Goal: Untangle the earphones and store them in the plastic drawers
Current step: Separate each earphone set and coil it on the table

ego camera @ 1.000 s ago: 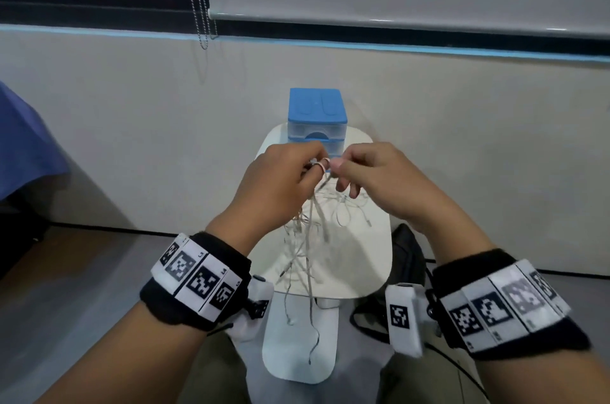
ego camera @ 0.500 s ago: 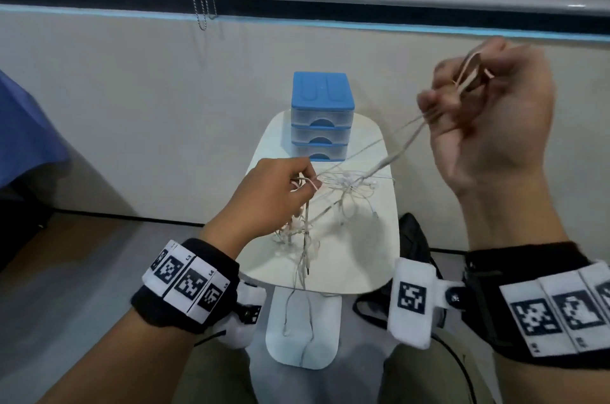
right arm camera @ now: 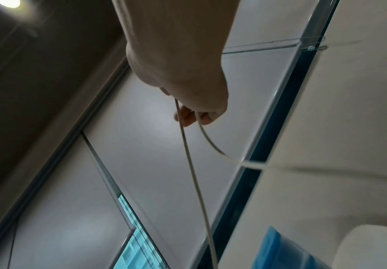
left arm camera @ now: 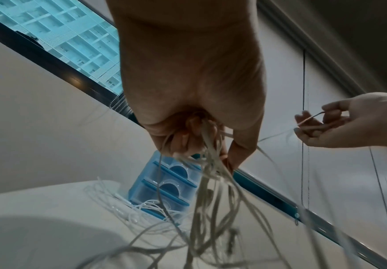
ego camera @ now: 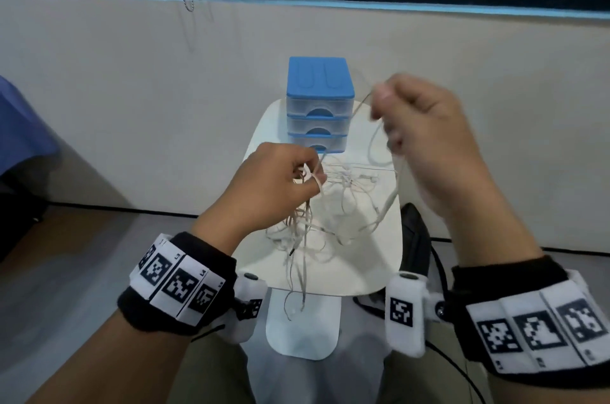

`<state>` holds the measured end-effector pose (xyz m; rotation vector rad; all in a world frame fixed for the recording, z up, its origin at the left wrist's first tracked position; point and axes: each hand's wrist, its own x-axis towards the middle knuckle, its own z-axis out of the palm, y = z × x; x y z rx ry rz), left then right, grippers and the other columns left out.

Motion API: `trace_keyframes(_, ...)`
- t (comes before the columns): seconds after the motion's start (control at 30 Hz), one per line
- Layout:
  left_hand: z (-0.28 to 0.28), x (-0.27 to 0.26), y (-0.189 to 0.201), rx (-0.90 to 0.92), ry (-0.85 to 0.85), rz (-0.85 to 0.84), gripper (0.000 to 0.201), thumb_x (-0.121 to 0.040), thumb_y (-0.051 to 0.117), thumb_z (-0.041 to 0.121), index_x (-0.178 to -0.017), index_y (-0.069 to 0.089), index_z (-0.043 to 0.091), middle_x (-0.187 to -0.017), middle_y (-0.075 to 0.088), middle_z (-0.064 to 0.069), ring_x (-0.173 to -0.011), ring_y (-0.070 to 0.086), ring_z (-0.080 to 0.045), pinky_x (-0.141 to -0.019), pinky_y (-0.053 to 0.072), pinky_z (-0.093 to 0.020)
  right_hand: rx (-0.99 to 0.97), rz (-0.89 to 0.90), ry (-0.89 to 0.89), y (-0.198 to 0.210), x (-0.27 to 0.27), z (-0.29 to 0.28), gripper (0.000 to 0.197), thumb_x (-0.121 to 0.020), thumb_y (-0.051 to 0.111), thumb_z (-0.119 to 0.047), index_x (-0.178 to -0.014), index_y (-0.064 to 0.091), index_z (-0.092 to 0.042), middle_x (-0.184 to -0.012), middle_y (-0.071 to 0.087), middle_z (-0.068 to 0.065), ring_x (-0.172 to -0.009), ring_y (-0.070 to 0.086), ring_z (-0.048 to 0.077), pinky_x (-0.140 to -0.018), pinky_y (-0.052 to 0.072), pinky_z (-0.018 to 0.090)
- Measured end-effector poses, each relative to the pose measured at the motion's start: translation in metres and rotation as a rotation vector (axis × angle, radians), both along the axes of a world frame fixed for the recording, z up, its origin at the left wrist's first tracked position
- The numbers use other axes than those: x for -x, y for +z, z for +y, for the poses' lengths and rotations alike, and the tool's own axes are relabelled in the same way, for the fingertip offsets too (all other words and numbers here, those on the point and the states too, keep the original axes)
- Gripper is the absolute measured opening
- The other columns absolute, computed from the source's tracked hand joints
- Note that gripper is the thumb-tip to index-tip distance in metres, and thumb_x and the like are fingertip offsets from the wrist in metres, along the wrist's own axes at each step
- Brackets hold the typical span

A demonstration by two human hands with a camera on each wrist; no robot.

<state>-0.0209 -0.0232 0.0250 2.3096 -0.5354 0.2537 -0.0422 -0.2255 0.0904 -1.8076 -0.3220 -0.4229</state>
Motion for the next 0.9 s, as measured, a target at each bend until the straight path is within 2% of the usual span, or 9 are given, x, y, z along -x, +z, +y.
trace_keyframes(0.1, 0.002, 0.001, -0.012, -0.030, -0.051, 0.126, 0.021, -0.089, 0.072, 0.032, -0.070, 0.065, 0.035, -0.064, 0.065, 0.012, -0.059, 0.053, -0.005, -0.063, 0.051, -0.030, -0.462, -0.107, -0.157, 0.028, -0.004, -0.016, 0.031, -0.093, 0.060, -0.022, -0.062, 0.059, -0.025, -0.073, 0.055, -0.003, -0.069, 0.046, 0.011, -0.063, 0.033, 0.027)
trace_keyframes(0.2, 0.005, 0.001, -0.017, 0.030, -0.027, 0.229, 0.017, -0.090, 0.073, 0.019, -0.075, 0.070, 0.027, -0.065, 0.068, 0.003, -0.053, 0.051, -0.006, -0.060, 0.047, -0.023, -0.737, -0.189, -0.303, 0.040, -0.005, -0.030, 0.032, -0.093, 0.058, -0.018, -0.062, 0.059, -0.023, -0.078, 0.067, 0.001, -0.075, 0.059, 0.014, -0.071, 0.040, 0.033)
trace_keyframes(0.3, 0.007, -0.001, -0.016, 0.066, 0.003, 0.259, 0.015, -0.089, 0.070, 0.010, -0.078, 0.072, 0.020, -0.067, 0.071, -0.004, -0.053, 0.061, -0.014, -0.054, 0.043, -0.015, -0.866, -0.225, -0.236, 0.034, -0.006, -0.030, 0.023, -0.097, 0.058, -0.015, -0.075, 0.052, -0.012, -0.061, 0.055, 0.007, -0.057, 0.051, 0.022, -0.064, 0.048, 0.035)
trace_keyframes(0.37, 0.004, -0.001, -0.013, 0.098, 0.020, 0.209, 0.014, -0.090, 0.069, 0.012, -0.079, 0.071, 0.019, -0.063, 0.067, -0.001, -0.056, 0.063, -0.020, -0.054, 0.042, -0.013, -0.687, -0.107, -0.230, 0.021, -0.009, -0.024, 0.024, -0.095, 0.063, -0.018, -0.080, 0.045, -0.019, -0.055, 0.037, 0.000, -0.047, 0.033, 0.018, -0.050, 0.039, 0.029)
trace_keyframes(0.5, -0.004, -0.003, -0.002, 0.162, 0.019, 0.089, 0.014, -0.093, 0.069, 0.026, -0.080, 0.067, 0.029, -0.062, 0.059, 0.002, -0.060, 0.061, -0.022, -0.059, 0.048, -0.031, 0.247, 0.235, -0.108, -0.011, -0.011, -0.001, 0.027, -0.091, 0.071, -0.049, -0.107, 0.057, -0.032, -0.065, 0.051, -0.006, -0.049, 0.040, 0.008, -0.052, 0.034, 0.027)
trace_keyframes(0.6, -0.007, -0.002, 0.008, 0.132, 0.023, -0.006, 0.012, -0.091, 0.065, 0.030, -0.079, 0.067, 0.031, -0.059, 0.056, 0.020, -0.055, 0.053, -0.002, -0.059, 0.038, -0.026, 0.615, 0.287, 0.010, -0.024, -0.008, 0.015, 0.030, -0.096, 0.063, -0.049, -0.083, 0.068, -0.023, -0.054, 0.050, -0.010, -0.049, 0.044, 0.005, -0.053, 0.030, 0.028)
trace_keyframes(0.7, -0.004, -0.006, 0.009, 0.096, 0.035, 0.017, 0.008, -0.080, 0.060, 0.037, -0.076, 0.065, 0.031, -0.060, 0.056, 0.019, -0.055, 0.050, -0.003, -0.060, 0.046, -0.033, 0.464, 0.178, -0.012, -0.021, -0.013, 0.017, 0.034, -0.100, 0.061, -0.032, -0.071, 0.062, -0.013, -0.047, 0.044, -0.011, -0.045, 0.038, 0.007, -0.051, 0.026, 0.028)
trace_keyframes(0.8, 0.000, -0.008, 0.005, 0.037, 0.036, 0.087, 0.006, -0.075, 0.061, 0.034, -0.073, 0.065, 0.029, -0.058, 0.056, 0.013, -0.055, 0.048, -0.008, -0.062, 0.048, -0.034, 0.180, -0.051, -0.117, -0.006, -0.024, 0.016, 0.037, -0.099, 0.058, -0.030, -0.076, 0.056, -0.001, -0.069, 0.051, -0.003, -0.064, 0.043, 0.005, -0.061, 0.035, 0.027)
trace_keyframes(0.9, -0.001, -0.009, -0.001, 0.037, 0.033, 0.172, 0.010, -0.082, 0.066, 0.025, -0.072, 0.065, 0.028, -0.053, 0.052, 0.014, -0.050, 0.046, -0.006, -0.059, 0.041, -0.027, -0.259, -0.217, -0.237, 0.018, -0.027, 0.007, 0.025, -0.093, 0.059, -0.020, -0.073, 0.065, -0.007, -0.083, 0.067, 0.010, -0.079, 0.058, 0.014, -0.070, 0.047, 0.033)
